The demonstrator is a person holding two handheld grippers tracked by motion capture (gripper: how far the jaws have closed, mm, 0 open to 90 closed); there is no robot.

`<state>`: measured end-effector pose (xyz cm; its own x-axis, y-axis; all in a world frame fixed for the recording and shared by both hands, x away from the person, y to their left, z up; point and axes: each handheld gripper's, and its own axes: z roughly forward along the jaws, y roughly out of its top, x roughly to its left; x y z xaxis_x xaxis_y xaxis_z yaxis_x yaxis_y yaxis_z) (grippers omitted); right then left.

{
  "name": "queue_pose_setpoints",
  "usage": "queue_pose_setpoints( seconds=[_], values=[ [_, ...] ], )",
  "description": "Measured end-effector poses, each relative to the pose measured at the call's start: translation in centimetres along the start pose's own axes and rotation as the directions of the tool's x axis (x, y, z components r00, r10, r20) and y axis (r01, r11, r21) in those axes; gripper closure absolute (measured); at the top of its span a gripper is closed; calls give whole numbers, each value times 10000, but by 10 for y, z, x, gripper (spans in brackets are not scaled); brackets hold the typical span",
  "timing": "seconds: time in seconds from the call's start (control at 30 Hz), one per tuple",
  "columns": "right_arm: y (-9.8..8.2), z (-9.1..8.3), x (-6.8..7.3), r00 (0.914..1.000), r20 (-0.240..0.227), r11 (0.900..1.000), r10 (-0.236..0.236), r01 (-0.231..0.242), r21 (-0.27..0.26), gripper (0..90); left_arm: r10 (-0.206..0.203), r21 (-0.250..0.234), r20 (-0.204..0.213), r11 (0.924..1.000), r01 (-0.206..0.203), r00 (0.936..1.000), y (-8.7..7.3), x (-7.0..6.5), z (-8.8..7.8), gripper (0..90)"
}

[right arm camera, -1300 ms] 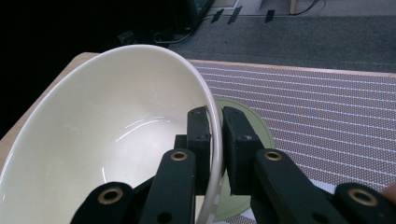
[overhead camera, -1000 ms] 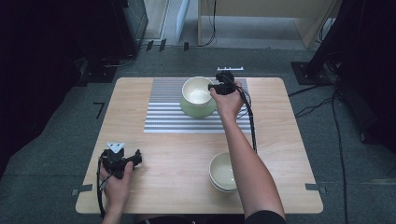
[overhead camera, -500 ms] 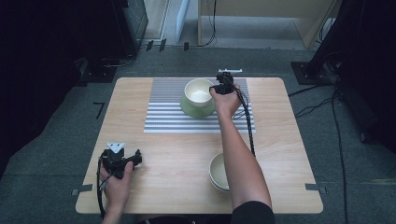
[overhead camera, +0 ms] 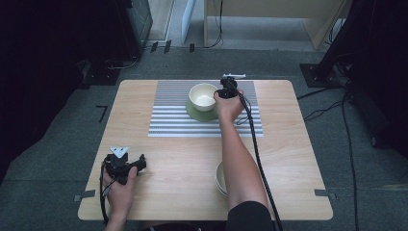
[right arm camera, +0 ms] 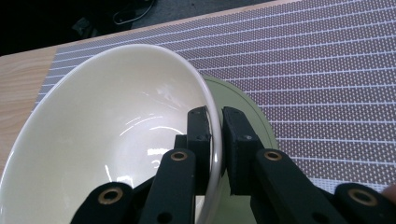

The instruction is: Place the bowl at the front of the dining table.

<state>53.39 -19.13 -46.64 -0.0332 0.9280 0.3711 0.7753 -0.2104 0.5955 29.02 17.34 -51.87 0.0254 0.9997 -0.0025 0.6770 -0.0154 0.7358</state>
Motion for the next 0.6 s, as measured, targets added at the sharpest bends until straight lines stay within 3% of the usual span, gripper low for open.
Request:
queue_pose_setpoints(
  seconds=[0.33,0.6],
  values=[
    [-3,8,0,9997,138,9998,186,-186,8,828,-2,2,1,10000,2,10000,0,0,0,130],
    [-5,10,1,9996,293,10000,5,-6,30,833,-2,2,4,10000,2,10000,0,0,0,130]
  ],
)
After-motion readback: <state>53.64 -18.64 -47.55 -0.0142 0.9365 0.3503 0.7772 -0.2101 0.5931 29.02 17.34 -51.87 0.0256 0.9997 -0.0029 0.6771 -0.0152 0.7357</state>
